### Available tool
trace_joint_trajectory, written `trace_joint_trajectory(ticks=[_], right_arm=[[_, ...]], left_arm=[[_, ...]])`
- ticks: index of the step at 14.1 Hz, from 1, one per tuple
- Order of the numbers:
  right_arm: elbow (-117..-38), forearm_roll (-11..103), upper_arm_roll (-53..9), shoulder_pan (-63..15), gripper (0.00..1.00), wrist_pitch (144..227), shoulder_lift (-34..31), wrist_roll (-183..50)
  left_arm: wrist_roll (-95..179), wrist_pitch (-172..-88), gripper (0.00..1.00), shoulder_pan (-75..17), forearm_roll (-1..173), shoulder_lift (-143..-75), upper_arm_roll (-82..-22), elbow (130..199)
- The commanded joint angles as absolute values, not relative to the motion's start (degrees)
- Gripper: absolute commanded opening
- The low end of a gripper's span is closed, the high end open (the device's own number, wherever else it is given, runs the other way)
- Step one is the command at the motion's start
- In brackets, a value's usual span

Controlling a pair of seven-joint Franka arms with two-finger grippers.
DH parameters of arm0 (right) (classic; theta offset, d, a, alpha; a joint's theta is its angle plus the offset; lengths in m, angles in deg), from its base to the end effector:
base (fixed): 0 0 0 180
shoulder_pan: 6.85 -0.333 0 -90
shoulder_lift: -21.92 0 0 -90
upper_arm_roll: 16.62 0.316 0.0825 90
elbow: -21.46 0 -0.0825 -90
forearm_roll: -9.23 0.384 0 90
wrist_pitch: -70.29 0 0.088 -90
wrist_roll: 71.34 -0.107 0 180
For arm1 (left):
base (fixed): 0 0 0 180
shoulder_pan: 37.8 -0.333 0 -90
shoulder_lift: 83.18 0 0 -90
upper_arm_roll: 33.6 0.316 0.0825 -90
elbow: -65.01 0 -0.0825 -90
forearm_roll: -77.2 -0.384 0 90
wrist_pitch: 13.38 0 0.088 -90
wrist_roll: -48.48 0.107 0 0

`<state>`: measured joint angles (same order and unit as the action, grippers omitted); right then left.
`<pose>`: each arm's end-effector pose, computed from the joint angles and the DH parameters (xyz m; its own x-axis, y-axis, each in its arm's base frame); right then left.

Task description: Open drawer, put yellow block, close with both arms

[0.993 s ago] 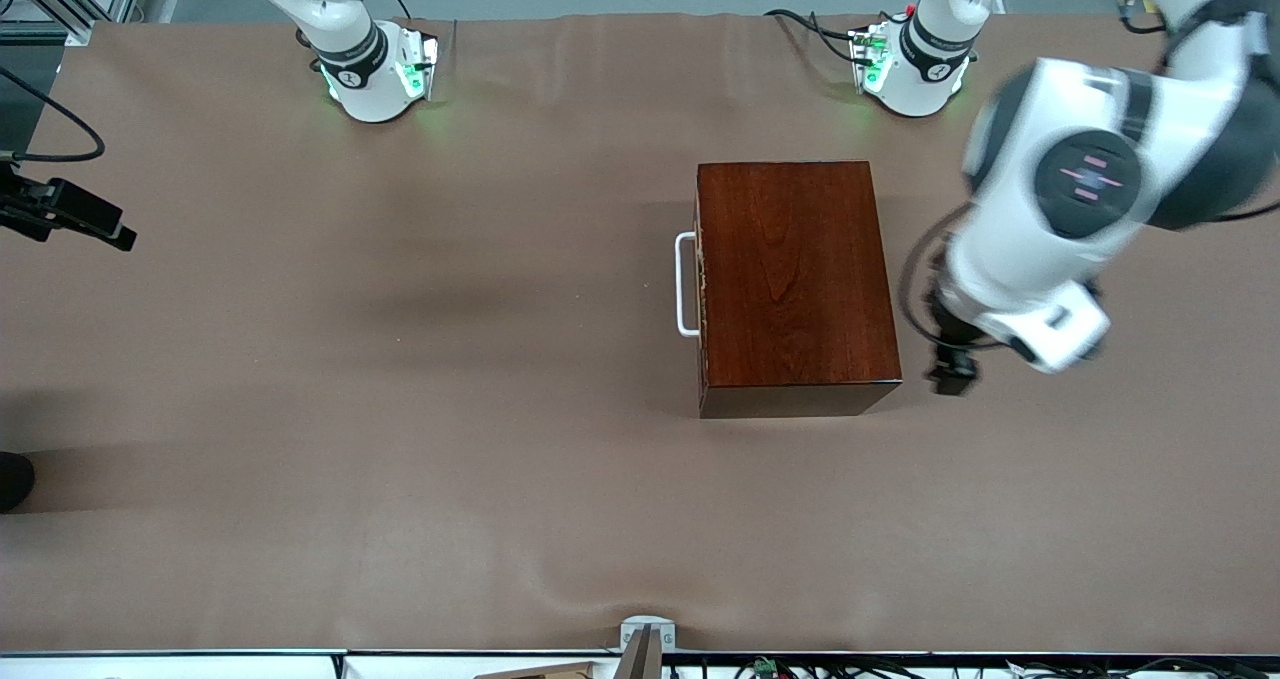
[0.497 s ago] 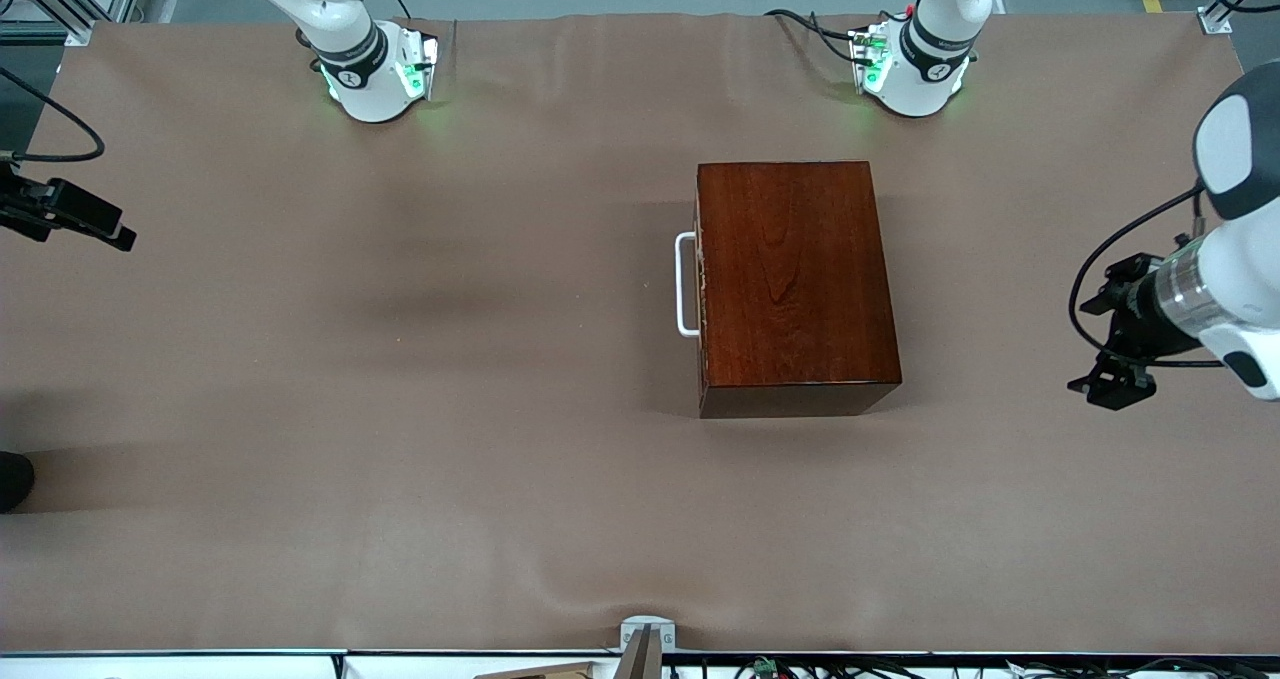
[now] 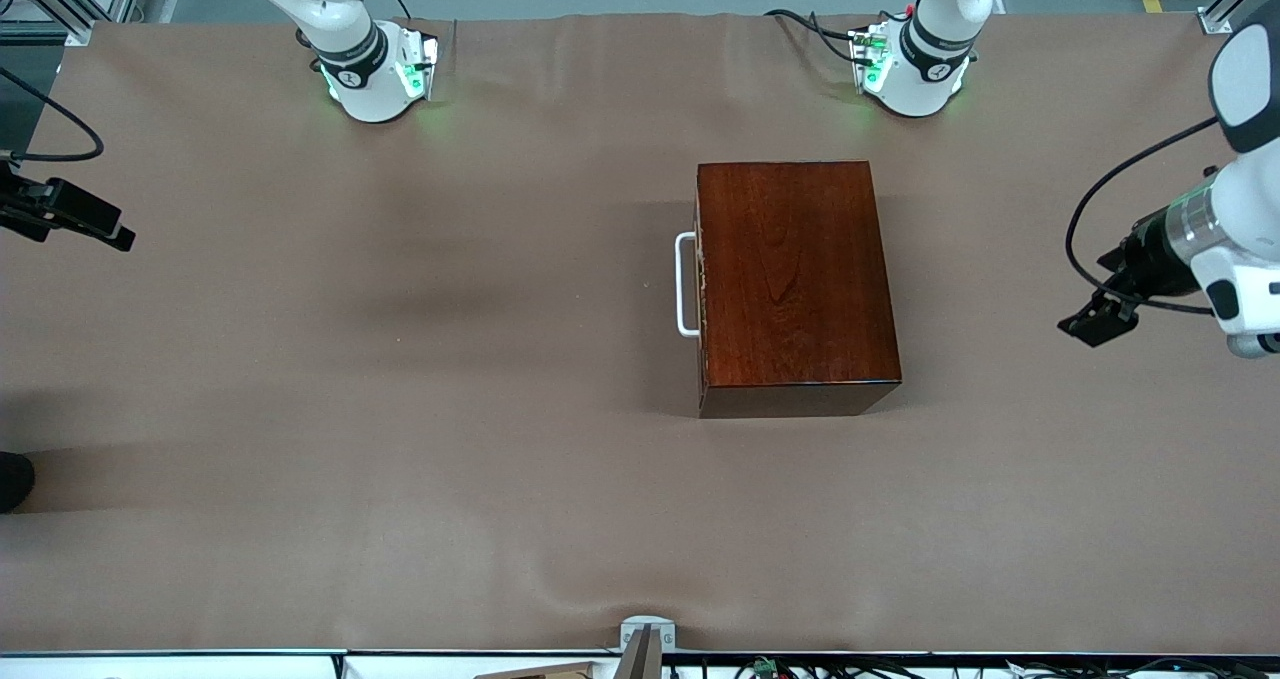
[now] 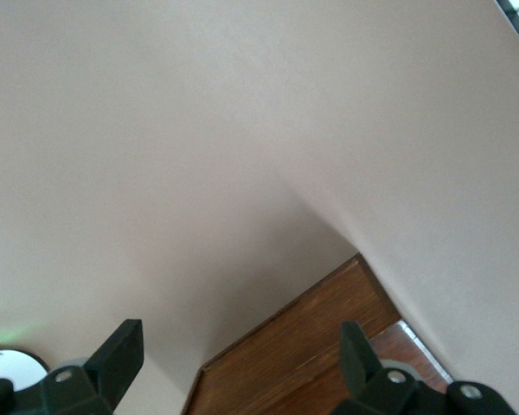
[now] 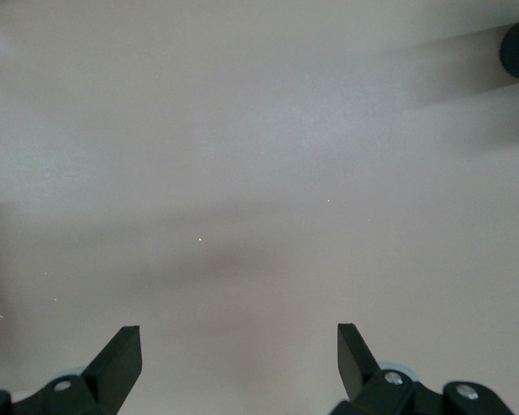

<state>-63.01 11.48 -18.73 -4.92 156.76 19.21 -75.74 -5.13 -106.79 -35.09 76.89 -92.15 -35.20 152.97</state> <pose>0.5624 -0.0348 0.6381 0.9894 -0.1443 -0.0152 -0.1448 -0.9888 -0.0364 0.6016 -0.0436 0.5557 0.6512 0.7581 -0.0356 0.7564 -0.6522 -0.0500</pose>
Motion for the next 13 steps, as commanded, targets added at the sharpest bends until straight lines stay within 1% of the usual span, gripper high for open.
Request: trace_joint_trajectory(ticks=[1, 6, 10, 11, 13], right_arm=[[-63.1, 12.2, -18.0, -3.9, 1.0, 156.7, 20.2, -76.1], [-63.1, 12.2, -18.0, -3.9, 1.0, 156.8, 20.2, -76.1], [-63.1, 12.2, -18.0, -3.9, 1.0, 156.7, 20.2, -76.1], [-63.1, 12.2, -18.0, -3.9, 1.0, 156.9, 20.2, -76.1], [-63.1, 12.2, -18.0, -3.9, 1.0, 156.8, 20.2, -76.1]], left_arm=[[-1.4, -108.5, 1.0, -35.7, 79.6, -88.5, -35.5, 156.9], [10.8, -108.5, 1.0, -35.6, 79.9, -85.5, -37.6, 159.1], [22.3, -108.3, 1.0, -35.7, 81.1, -84.1, -38.1, 159.0], [26.2, -107.9, 1.0, -35.9, 81.7, -83.5, -38.0, 158.9], [38.1, -103.6, 1.0, -36.0, 81.8, -83.4, -37.5, 158.1]])
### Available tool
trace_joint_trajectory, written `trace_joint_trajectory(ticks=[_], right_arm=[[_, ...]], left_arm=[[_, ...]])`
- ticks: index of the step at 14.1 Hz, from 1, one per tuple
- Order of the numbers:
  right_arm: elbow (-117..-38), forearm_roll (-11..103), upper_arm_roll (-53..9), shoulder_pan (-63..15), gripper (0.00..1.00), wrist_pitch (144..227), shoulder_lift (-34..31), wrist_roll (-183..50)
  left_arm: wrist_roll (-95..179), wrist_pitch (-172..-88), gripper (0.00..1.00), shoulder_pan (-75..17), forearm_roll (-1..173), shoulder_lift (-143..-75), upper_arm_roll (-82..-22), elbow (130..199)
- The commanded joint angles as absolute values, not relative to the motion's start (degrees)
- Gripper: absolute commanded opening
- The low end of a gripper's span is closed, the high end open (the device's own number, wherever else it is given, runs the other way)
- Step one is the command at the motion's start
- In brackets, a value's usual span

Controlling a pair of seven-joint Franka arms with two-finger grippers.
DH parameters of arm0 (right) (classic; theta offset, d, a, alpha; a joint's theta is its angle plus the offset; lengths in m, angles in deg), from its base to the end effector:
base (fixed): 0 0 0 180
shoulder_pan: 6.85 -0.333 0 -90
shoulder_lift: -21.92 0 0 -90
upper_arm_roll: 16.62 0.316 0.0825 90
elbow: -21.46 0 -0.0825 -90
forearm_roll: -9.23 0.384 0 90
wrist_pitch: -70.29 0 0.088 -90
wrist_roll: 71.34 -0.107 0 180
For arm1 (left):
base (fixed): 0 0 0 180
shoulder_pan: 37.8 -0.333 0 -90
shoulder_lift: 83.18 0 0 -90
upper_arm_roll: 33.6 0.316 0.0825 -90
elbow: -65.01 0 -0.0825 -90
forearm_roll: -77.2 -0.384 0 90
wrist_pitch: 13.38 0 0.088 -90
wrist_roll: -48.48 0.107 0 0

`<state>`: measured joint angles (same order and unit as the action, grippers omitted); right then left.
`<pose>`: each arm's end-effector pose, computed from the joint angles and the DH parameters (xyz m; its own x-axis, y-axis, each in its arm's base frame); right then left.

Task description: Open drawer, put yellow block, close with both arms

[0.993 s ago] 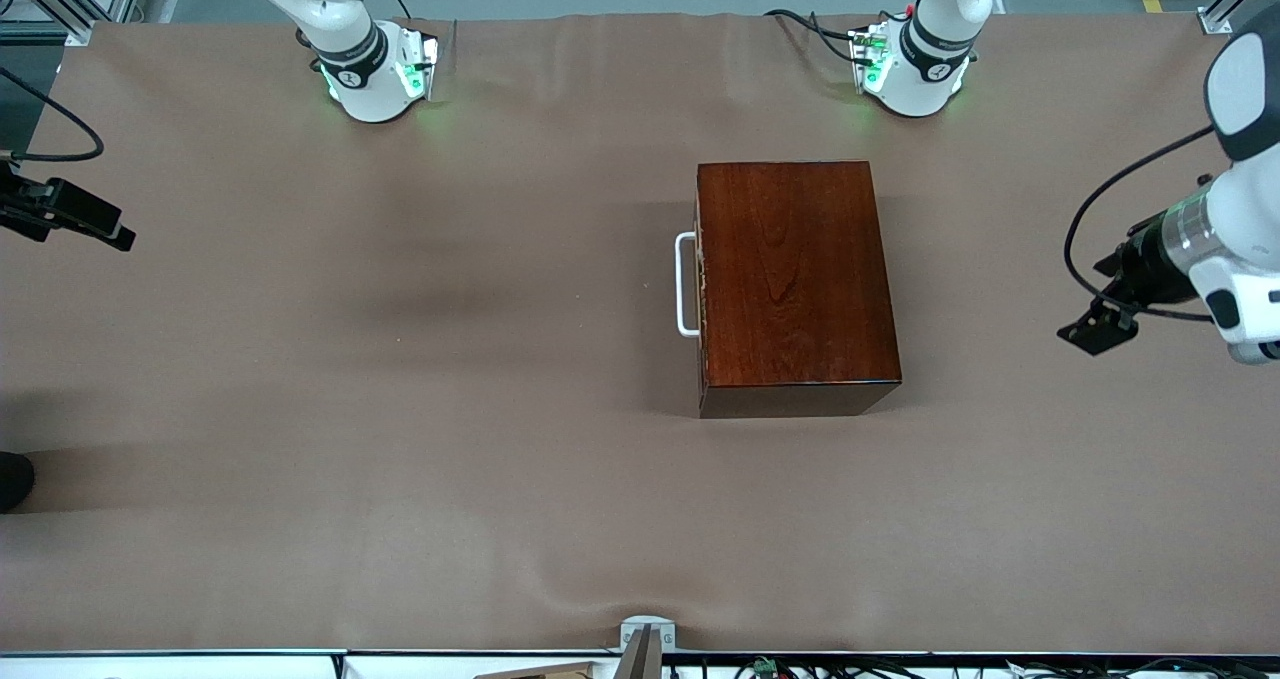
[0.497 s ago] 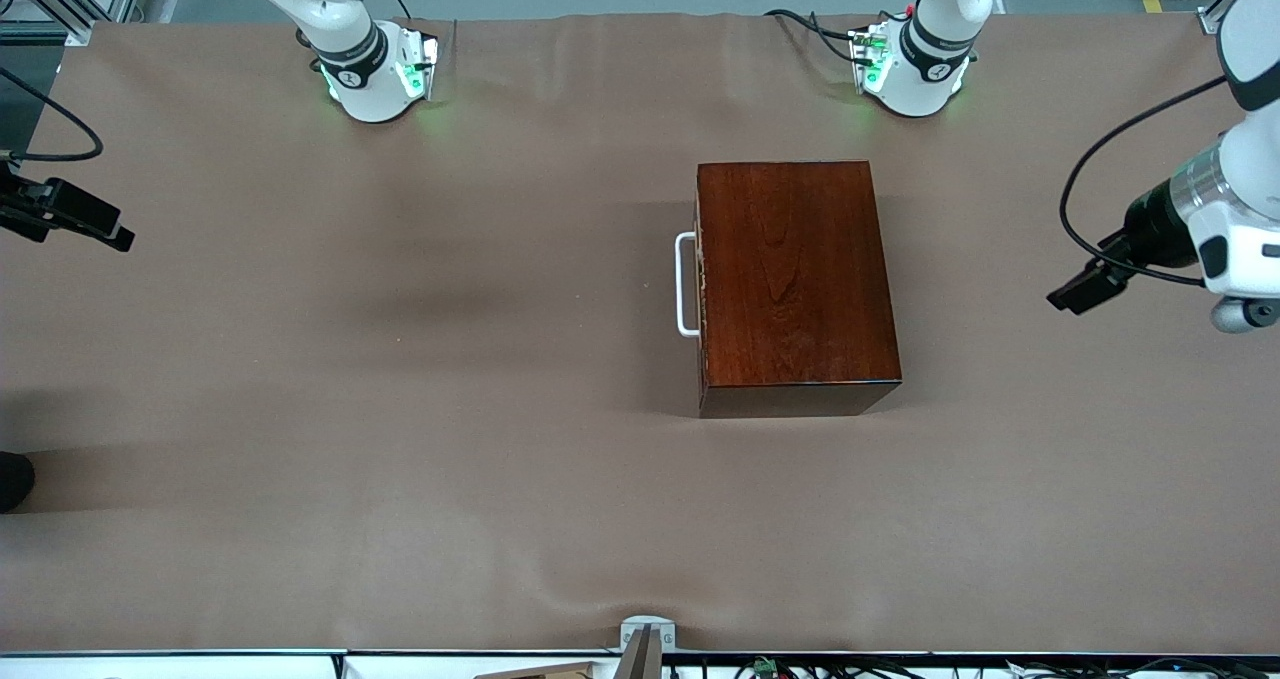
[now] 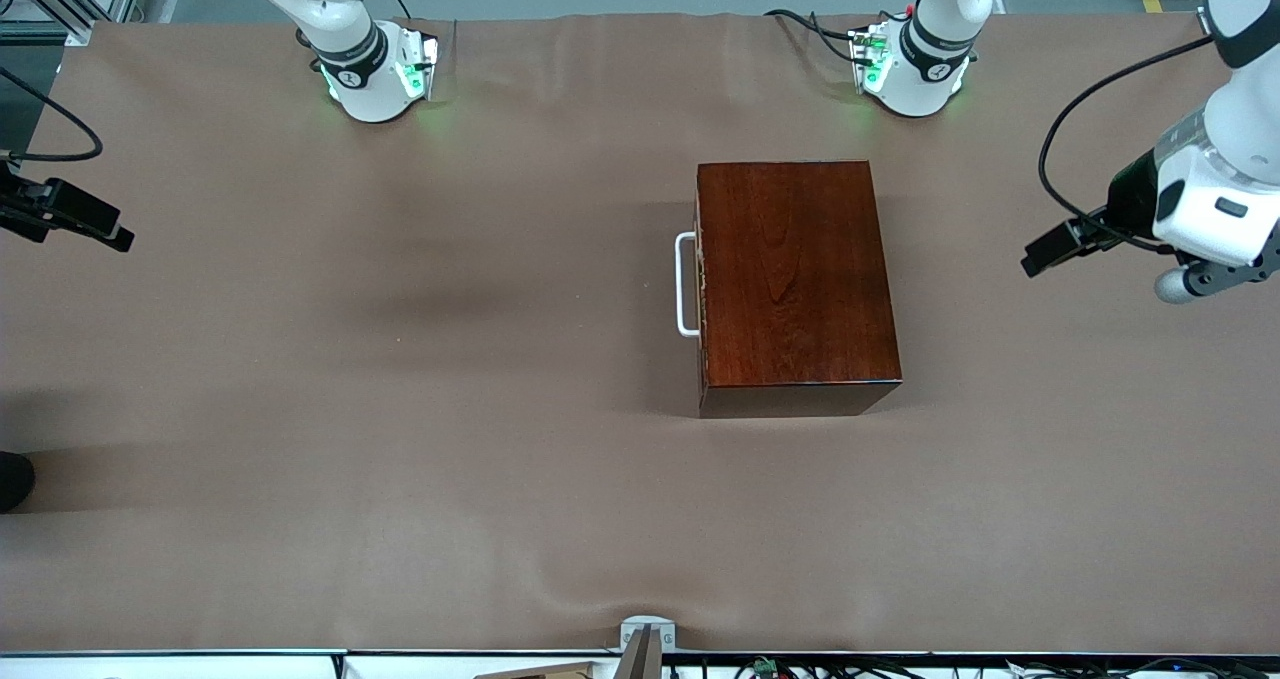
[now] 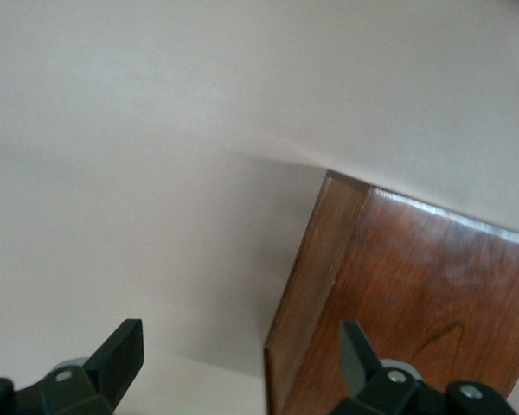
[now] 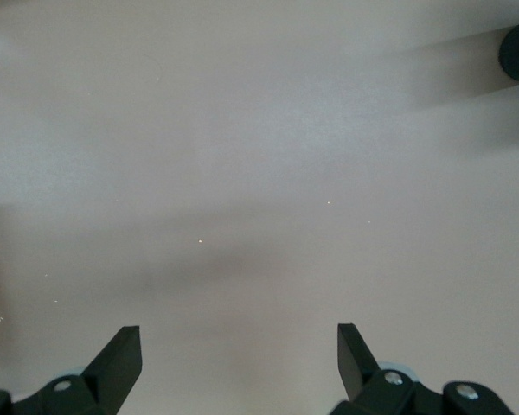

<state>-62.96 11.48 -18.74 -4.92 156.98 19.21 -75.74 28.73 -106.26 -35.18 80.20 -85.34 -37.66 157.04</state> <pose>0.5628 -0.0349 0.6388 0.9894 -0.1446 -0.0105 -0.1449 -0.9888 -0.0368 0.5645 -0.0708 0.5911 0.9728 0.2283 -0.0400 0.2299 -0.9722 0.0439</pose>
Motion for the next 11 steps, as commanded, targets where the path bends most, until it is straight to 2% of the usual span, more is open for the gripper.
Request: trace_joint_trajectory(ticks=[1, 11], right_arm=[[-63.1, 12.2, -18.0, -3.9, 1.0, 156.9, 20.2, -76.1], [-63.1, 12.3, -18.0, -3.9, 1.0, 156.8, 20.2, -76.1]], left_arm=[[41.8, -102.2, 1.0, -36.6, 81.8, -83.3, -37.4, 157.5], [45.5, -98.5, 1.0, -36.6, 77.1, -83.4, -38.0, 151.7]])
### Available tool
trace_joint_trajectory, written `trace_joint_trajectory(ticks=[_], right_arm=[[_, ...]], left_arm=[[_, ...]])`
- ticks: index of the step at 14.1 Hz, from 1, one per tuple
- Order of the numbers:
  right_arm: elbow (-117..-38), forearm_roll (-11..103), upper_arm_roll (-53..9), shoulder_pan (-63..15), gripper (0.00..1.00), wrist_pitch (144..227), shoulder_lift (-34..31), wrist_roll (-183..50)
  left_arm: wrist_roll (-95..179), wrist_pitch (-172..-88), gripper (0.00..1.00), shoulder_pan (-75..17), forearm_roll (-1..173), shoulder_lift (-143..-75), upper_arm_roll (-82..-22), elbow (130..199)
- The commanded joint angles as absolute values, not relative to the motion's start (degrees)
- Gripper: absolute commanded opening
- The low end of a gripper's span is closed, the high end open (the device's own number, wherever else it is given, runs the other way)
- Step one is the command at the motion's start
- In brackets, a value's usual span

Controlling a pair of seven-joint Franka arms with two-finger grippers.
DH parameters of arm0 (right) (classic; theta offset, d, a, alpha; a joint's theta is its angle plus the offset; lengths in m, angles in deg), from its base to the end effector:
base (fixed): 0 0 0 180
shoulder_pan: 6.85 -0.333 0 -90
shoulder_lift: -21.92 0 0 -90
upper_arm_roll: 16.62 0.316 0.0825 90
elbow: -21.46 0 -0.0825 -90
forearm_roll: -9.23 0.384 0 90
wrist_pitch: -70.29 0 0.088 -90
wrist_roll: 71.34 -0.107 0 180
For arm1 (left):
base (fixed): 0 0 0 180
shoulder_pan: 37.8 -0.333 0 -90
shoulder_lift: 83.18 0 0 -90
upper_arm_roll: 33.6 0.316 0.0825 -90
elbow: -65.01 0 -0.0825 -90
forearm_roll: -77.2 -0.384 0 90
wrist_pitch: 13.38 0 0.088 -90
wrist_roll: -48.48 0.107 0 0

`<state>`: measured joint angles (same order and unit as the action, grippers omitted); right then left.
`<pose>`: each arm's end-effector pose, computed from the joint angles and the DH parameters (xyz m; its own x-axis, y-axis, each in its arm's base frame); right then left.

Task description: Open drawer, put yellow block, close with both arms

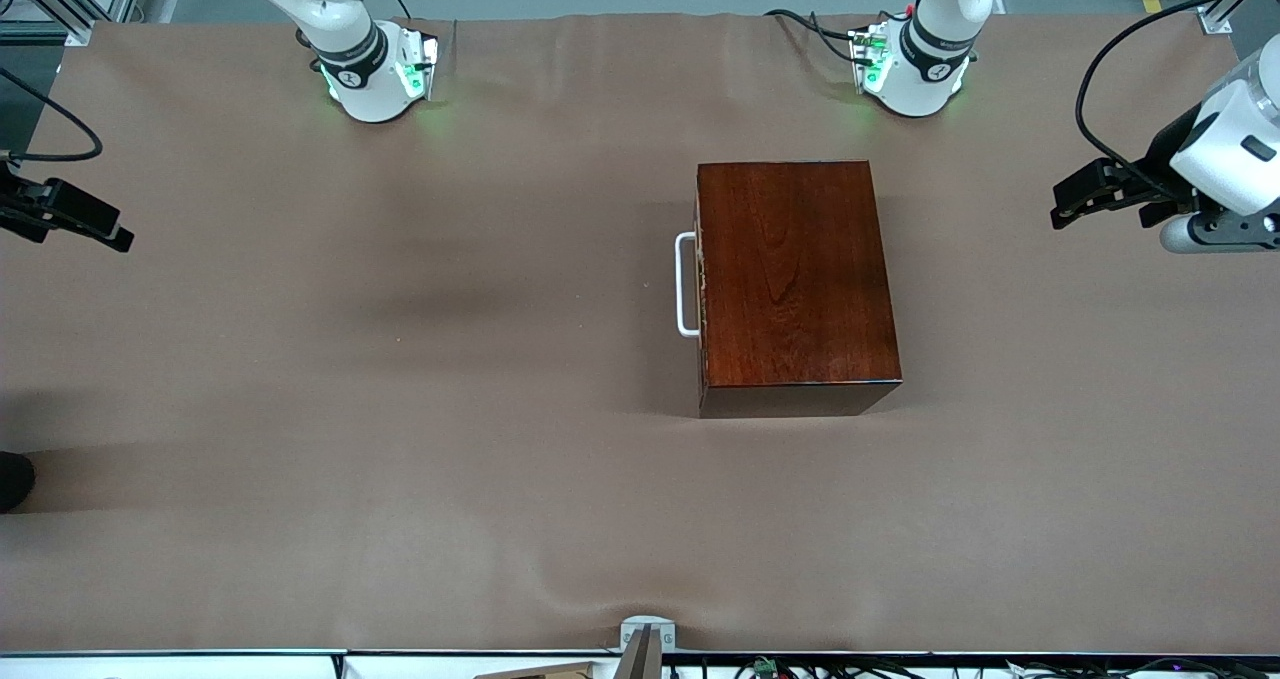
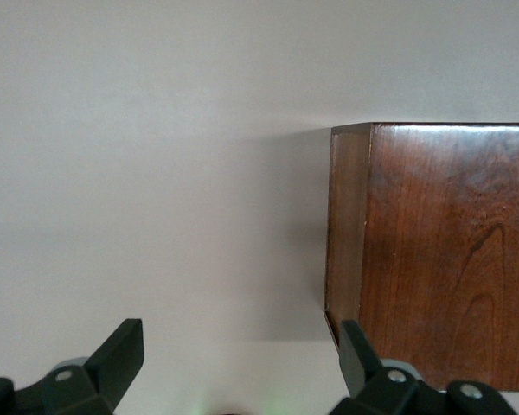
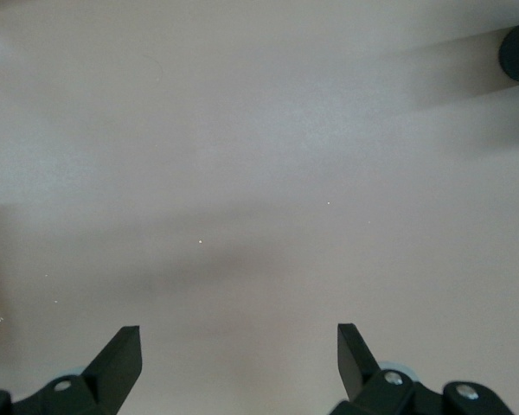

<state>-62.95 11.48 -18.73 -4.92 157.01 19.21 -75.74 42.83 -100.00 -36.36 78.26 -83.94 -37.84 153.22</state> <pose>0.5629 -0.0348 0.6389 0.9895 -0.1445 -0.0098 -0.1447 -0.9888 -0.0368 0.5498 -0.0565 0.6268 0.9991 -0.0016 -0.0427 -0.0009 -0.9999 0.0154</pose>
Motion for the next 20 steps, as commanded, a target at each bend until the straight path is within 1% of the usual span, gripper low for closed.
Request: trace_joint_trajectory(ticks=[1, 4, 13, 20], right_arm=[[-63.1, 12.3, -18.0, -3.9, 1.0, 156.9, 20.2, -76.1], [-63.1, 12.3, -18.0, -3.9, 1.0, 156.9, 20.2, -76.1], [-63.1, 12.3, -18.0, -3.9, 1.0, 156.9, 20.2, -76.1], [-63.1, 12.3, -18.0, -3.9, 1.0, 156.7, 20.2, -76.1]], left_arm=[[48.1, -98.5, 1.0, -36.6, 77.2, -83.4, -38.0, 151.7], [48.7, -98.5, 1.0, -36.7, 77.2, -83.4, -38.0, 150.2], [48.6, -95.1, 1.0, -36.7, 77.2, -83.4, -38.1, 150.3], [48.6, -95.1, 1.0, -36.7, 77.1, -83.5, -38.1, 150.4]])
